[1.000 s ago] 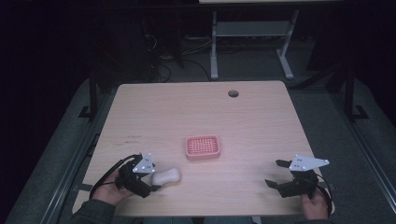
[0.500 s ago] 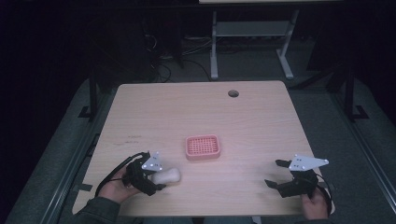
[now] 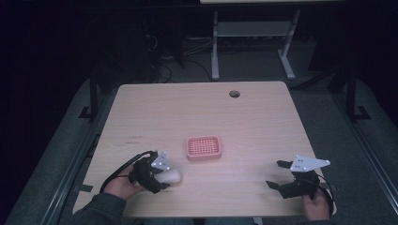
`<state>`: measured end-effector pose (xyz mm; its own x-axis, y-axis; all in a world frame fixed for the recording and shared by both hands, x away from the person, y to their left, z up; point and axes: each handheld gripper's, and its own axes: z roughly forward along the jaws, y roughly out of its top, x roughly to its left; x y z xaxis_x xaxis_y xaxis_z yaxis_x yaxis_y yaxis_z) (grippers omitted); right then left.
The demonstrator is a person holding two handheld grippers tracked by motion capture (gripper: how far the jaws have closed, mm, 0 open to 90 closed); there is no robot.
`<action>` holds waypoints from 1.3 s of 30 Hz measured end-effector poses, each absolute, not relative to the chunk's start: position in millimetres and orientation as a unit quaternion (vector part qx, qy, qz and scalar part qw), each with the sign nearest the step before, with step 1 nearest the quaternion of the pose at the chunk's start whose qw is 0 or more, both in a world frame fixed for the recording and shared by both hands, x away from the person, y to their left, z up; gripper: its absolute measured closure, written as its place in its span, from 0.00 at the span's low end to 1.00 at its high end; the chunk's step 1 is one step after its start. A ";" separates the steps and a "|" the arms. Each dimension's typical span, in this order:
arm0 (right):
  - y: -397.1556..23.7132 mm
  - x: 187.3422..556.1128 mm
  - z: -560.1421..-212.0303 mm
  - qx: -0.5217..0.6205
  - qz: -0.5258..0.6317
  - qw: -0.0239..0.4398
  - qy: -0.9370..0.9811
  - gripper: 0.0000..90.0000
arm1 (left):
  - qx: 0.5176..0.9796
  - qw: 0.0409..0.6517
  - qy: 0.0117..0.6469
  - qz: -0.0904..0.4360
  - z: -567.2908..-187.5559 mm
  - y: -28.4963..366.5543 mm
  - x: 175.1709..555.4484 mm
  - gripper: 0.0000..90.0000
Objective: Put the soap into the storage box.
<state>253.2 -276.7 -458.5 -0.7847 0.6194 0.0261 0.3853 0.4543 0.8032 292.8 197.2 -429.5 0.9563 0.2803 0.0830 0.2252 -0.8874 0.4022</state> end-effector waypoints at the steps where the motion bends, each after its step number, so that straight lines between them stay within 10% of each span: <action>1: -276.7 253.2 -458.4 0.298 0.429 0.136 0.842 0.16 | 0.971 0.189 0.127 0.072 -429.6 194.5 293.5 0.41; 39: -276.3 252.2 -457.0 0.296 0.432 0.138 0.841 0.16 | 0.983 0.138 0.115 0.042 -432.7 180.5 307.8 0.55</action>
